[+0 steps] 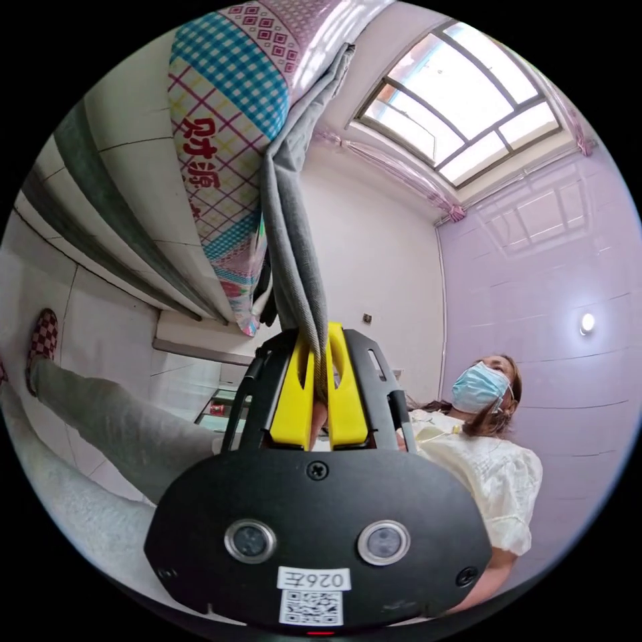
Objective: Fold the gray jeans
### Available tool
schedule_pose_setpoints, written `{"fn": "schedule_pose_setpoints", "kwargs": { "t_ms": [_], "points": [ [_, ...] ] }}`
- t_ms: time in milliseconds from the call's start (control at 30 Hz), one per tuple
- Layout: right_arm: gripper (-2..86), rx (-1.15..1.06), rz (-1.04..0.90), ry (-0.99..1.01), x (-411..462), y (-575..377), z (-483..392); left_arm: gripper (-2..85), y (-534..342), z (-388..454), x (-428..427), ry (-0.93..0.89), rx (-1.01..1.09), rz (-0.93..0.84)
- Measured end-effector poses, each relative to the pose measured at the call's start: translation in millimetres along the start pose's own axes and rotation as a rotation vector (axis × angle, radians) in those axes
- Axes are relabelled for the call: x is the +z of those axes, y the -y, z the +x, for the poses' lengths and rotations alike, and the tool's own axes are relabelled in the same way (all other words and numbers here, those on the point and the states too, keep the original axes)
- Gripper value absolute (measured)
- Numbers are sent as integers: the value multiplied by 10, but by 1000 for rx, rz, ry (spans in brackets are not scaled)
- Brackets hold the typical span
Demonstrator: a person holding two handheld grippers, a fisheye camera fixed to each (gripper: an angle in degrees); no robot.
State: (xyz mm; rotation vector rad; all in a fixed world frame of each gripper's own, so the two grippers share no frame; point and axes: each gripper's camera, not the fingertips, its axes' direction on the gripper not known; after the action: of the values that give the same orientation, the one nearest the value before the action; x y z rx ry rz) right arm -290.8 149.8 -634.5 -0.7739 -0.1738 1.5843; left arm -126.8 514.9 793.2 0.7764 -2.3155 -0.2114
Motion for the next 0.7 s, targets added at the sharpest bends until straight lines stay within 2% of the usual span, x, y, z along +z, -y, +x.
{"fn": "schedule_pose_setpoints", "kwargs": {
  "t_ms": [200, 400, 700],
  "points": [
    [-4, -50, 70, 109, -66, -211, -344, -3, 3, 311, 172, -46, -46, 35],
    [-3, -142, 65, 214, -73, -116, -713, -2, 290, 966, 460, 48, 67, 8],
    [-4, -317, -1, 299, 120, 1163, -1388, 4, 1486, 1563, 1048, 106, 195, -13]
  ]
}}
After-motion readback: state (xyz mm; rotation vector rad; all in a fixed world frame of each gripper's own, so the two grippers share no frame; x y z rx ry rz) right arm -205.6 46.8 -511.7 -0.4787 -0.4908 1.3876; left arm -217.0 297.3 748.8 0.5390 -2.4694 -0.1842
